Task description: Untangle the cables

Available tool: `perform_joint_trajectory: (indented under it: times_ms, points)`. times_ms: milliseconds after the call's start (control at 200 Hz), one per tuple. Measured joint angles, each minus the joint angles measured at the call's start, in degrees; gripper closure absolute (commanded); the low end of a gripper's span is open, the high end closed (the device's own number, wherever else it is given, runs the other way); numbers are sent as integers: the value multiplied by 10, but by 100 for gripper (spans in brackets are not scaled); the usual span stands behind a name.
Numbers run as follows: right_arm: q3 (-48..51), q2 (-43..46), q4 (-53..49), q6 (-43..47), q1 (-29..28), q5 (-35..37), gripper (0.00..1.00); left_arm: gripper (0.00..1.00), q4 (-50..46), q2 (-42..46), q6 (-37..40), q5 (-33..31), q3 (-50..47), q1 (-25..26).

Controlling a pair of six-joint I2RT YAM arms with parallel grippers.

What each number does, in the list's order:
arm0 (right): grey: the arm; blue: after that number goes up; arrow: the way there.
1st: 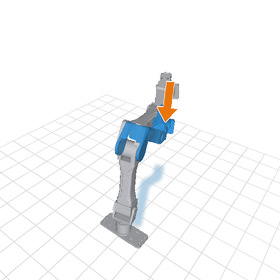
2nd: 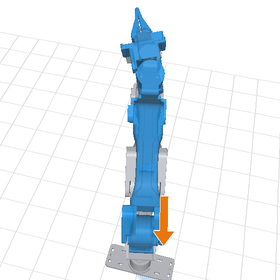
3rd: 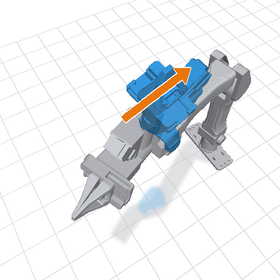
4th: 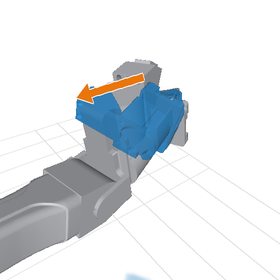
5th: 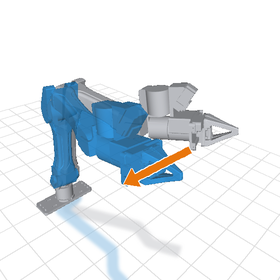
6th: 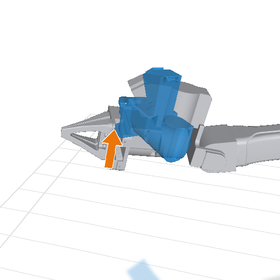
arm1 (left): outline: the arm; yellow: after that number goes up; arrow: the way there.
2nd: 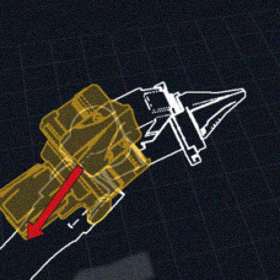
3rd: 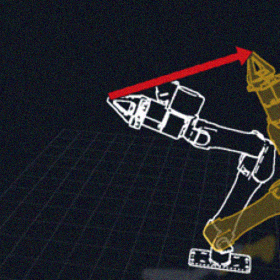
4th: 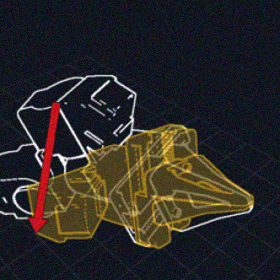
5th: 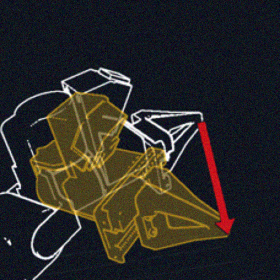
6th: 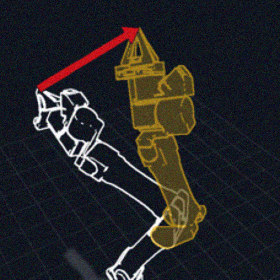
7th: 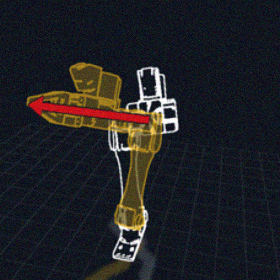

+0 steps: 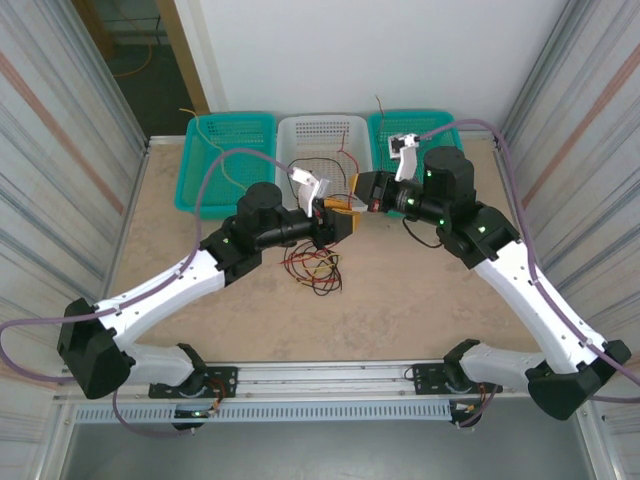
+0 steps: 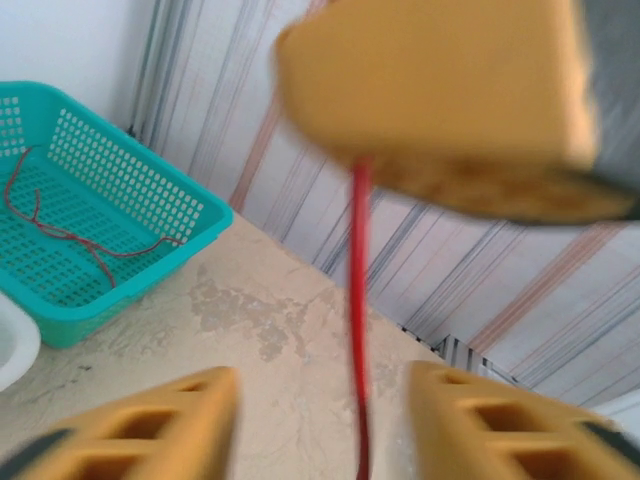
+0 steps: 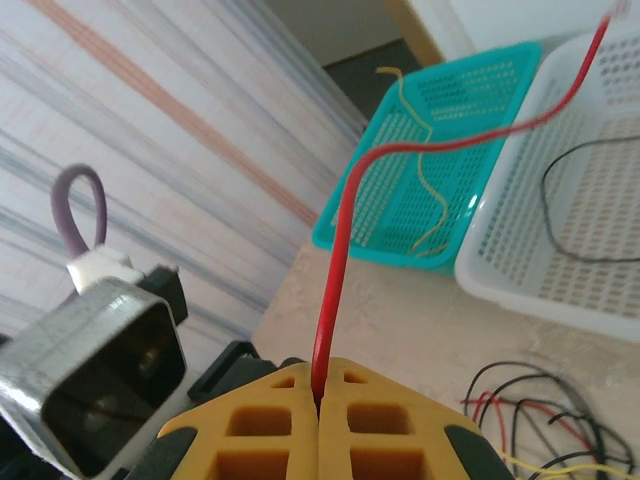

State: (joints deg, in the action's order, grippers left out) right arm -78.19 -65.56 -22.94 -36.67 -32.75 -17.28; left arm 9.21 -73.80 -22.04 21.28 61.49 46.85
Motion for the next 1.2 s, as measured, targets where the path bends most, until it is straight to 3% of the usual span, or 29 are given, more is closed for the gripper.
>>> perform_joint_trajectory:
  times_ms: [180, 251, 446, 721, 962, 1197]
  points:
    - [-62, -10, -46, 44, 51, 27, 100, 22, -67, 39, 8, -78, -4, 0]
    - [-92, -24, -69, 64, 74, 41, 100, 2, -102, 67, 12, -111, -4, -6]
    - [-173, -101, -124, 119, 156, 93, 100, 1, -191, 149, 9, -183, -13, -57]
    - [-210, -245, -143, 194, 231, 178, 100, 1, -264, 208, -49, -212, -80, -165]
    - [-264, -372, -149, 209, 296, 172, 100, 7, -297, 197, -68, -221, -91, -170]
    - [-330, -449, -149, 221, 305, 162, 100, 7, -313, 186, -70, -218, -97, -170]
